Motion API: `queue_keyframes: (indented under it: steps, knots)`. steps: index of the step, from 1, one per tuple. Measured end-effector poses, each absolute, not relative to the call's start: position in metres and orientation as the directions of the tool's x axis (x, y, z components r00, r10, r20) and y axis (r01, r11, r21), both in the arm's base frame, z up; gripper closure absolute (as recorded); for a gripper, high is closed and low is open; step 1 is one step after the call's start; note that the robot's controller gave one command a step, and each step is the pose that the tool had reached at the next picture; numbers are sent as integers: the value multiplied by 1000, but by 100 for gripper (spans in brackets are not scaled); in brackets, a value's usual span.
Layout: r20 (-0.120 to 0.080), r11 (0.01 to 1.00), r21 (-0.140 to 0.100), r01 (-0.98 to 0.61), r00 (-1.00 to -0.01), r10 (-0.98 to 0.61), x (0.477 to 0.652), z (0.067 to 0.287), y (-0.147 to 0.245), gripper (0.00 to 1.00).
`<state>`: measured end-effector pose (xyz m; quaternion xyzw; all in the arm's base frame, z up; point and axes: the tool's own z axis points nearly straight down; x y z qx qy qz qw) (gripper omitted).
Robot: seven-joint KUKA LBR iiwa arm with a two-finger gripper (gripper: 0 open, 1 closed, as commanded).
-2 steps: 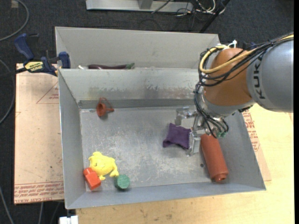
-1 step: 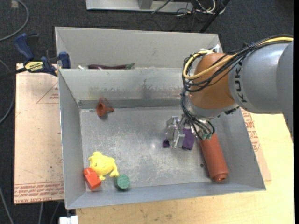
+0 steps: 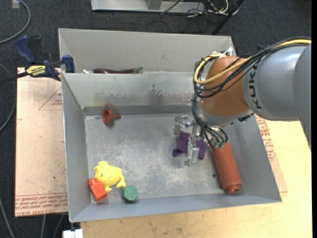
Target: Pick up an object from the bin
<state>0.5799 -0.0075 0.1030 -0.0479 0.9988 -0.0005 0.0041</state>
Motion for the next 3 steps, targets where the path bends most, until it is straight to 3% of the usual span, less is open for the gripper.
queue_keyframes:
  steps: [1, 2, 3]
  knots:
    - [-8, 995, -1, -96, -995, -96, 580, 103, -7, 0]
    - [-11, 930, 5, 367, -930, 367, 542, 71, -46, 100]
    - [-11, 930, 5, 366, -930, 366, 542, 71, -46, 100]
